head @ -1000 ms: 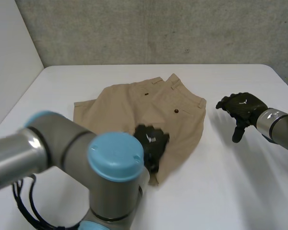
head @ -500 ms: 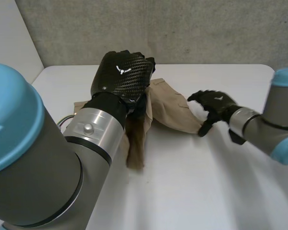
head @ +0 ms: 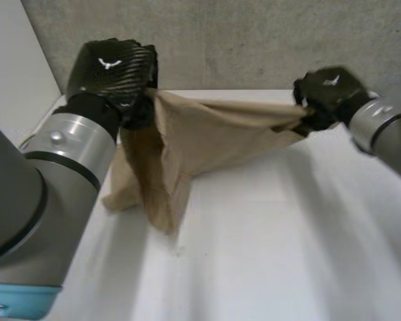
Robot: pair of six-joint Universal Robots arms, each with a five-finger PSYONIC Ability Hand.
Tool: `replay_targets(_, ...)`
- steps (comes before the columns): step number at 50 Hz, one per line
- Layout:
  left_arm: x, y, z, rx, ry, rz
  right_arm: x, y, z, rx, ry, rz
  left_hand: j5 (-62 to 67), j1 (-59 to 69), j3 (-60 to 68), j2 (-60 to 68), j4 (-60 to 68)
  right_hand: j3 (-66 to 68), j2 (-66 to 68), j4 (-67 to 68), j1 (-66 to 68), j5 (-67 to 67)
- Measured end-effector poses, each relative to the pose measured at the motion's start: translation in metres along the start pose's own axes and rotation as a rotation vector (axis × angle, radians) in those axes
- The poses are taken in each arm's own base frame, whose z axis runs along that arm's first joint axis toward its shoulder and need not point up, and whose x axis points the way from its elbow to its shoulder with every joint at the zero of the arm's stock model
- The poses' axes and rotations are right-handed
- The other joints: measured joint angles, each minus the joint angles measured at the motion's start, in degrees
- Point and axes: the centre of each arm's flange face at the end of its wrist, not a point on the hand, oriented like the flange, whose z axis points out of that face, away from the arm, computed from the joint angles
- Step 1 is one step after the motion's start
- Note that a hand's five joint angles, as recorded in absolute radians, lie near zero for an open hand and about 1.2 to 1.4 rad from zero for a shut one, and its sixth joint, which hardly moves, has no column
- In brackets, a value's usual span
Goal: Fold the shorts.
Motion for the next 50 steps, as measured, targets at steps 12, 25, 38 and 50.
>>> replay_targets(12,-0.018,0.023,0.0,-0.101,-0.004,0.005,0.0,-0.067,-0.077,-0.024,-0.008,-0.268,0.0,0.0,0.0,0.0,0.0,0.0,0.0,0.0,0.0,0.0)
replay_targets(25,-0.024,0.059,0.013,-0.199,-0.026,-0.016,-0.019,-0.027,-0.061,-0.231,-0.124,-0.283,0.0,0.0,0.0,0.0,0.0,0.0,0.0,0.0,0.0,0.0)
replay_targets(38,-0.012,0.103,0.089,-0.185,-0.02,-0.011,-0.025,0.028,0.011,-0.31,-0.084,-0.323,0.9,0.5,0.0,0.0,0.2,0.0,0.0,0.0,-0.1,0.0)
replay_targets(50,-0.036,0.014,0.168,0.291,-0.13,0.019,0.023,-0.073,0.073,0.324,0.322,-0.444,0.9,0.8,0.2,0.1,0.2,0.0,0.0,0.3,0.0,0.0)
